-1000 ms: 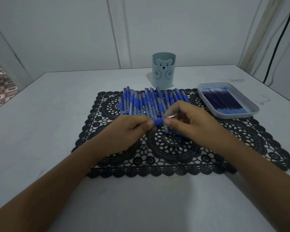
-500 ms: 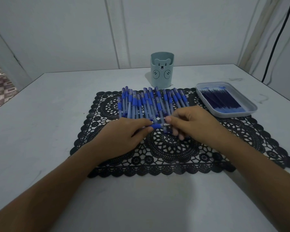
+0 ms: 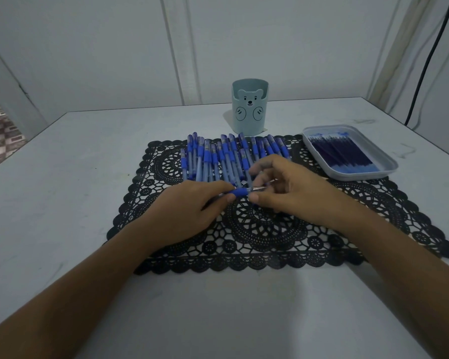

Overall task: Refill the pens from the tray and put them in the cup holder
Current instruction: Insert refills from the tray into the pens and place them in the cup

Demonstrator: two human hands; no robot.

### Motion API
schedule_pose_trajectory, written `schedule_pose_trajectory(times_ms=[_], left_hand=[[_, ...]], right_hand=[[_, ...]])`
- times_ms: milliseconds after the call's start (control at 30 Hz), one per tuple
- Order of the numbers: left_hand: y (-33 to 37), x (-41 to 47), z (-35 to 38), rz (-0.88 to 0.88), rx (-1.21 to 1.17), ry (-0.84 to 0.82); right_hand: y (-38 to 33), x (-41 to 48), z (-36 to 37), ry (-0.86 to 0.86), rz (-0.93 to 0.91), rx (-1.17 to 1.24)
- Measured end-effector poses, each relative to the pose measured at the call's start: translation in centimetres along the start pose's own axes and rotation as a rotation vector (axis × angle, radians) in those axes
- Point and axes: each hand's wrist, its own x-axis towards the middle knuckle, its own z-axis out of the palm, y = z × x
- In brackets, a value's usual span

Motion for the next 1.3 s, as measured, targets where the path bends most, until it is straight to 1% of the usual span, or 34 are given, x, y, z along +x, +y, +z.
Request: schedule_pose_trajectory(times_ms=[133,200,300,367,433,567,667,767,833,967,1033,1100,1167,1233,1300], left_hand=[[0.2,-0.1,0.0,-0.009,0.004,-0.013],[0.3,0.0,-0.1,-0.028,-0.027,-0.026],[0.4,0.1,-0.4,-0.089,-0.161,-0.057],[0.4,0.2,-0.7,-0.122,-0.263,-0.069],[0.4,0.2,-1.0,-0.129,-0.316,-0.067],[0.4,0.1,-0.8,-0.120,-0.285,-0.072],[0.6,0.0,-0.5,-0.115,-0.264,-0.085],[0.6,0.1,-0.6,-0.122,-0.266,-0.086],[0.3,0.1,-0.7,-0.133,-0.280,-0.083],[-0.5,0.1,-0.7,-0.146,-0.255,-0.027],[-0.7,0.1,-0.6,-0.155,-0.231,-0.004],[-1.0,0.2,-0.4,-0.174,-0.208,-0.011],[-1.2,0.2,-0.3,-0.188,-0.204,-0.023],[-1.3,0.2,-0.2,-0.186,-0.199,-0.020],[-1.2,0.1,-0.2,-0.178,-0.193,-0.012]], right_hand=[[-0.3,0.0,0.2,0.060,0.002,-0.003],[-0.4,-0.1,0.0,0.052,-0.013,0.009],[-0.4,-0.1,-0.1,0.056,-0.044,0.015],[-0.6,-0.2,-0.2,0.100,-0.065,0.018],[-0.7,-0.2,-0.3,0.126,-0.072,0.001],[-0.9,-0.2,0.0,0.081,0.011,-0.065],[-0.8,-0.2,0.2,0.074,0.060,-0.042],[-0.8,-0.2,-0.2,0.056,0.039,-0.041],[-0.9,-0.3,-0.6,0.090,0.013,-0.029],[-0.4,-0.2,-1.7,0.170,-0.024,-0.126],[-0.5,-0.3,-2.1,0.103,-0.016,-0.212],[-0.8,-0.6,-2.0,-0.033,-0.018,-0.361],[-0.8,-0.8,-1.3,-0.126,-0.055,-0.517],[-0.6,-0.7,-0.5,-0.165,-0.089,-0.616],[-0.4,-0.6,-0.2,-0.162,-0.127,-0.669]])
